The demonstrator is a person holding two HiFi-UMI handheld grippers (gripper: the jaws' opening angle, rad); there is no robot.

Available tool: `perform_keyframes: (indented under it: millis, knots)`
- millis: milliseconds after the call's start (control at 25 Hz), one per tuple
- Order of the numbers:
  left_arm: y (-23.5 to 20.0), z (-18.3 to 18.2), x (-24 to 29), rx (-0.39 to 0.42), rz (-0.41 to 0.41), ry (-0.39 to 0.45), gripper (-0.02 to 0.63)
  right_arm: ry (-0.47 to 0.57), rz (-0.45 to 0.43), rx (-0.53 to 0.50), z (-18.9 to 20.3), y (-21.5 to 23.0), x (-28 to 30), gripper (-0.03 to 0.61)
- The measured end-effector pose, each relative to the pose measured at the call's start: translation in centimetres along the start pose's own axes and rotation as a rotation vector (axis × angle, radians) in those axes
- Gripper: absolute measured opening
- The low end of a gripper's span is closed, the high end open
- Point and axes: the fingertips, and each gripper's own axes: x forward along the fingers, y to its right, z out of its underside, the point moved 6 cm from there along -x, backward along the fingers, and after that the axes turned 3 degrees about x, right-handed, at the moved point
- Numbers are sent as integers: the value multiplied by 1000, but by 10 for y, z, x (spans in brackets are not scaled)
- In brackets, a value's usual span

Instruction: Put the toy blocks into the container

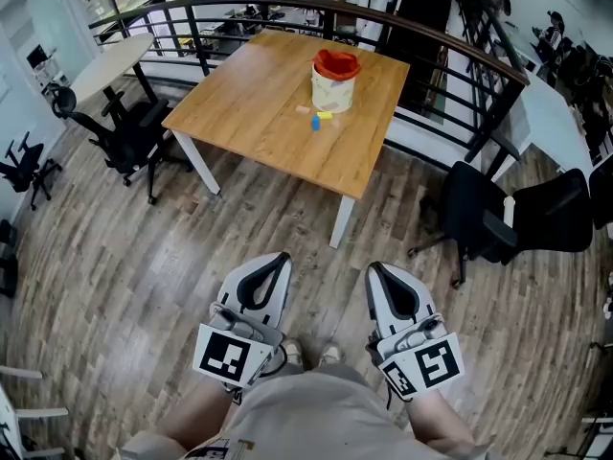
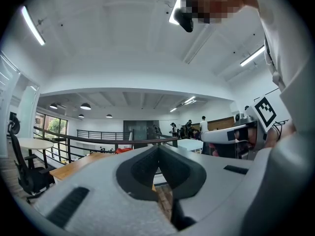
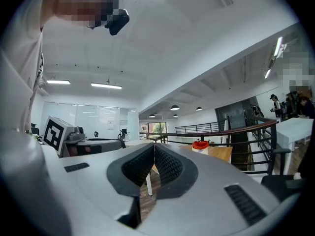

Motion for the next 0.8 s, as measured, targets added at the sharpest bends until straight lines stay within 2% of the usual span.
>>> perform_keyframes:
  millis: [280,800]
  knots:
    - [10,-2,-5,12,-16,3,12,-56,15,-21,7,4,-7,21]
    - [46,-2,1,31,-47,-10,11,-47,-30,-12,5,24,-34,21]
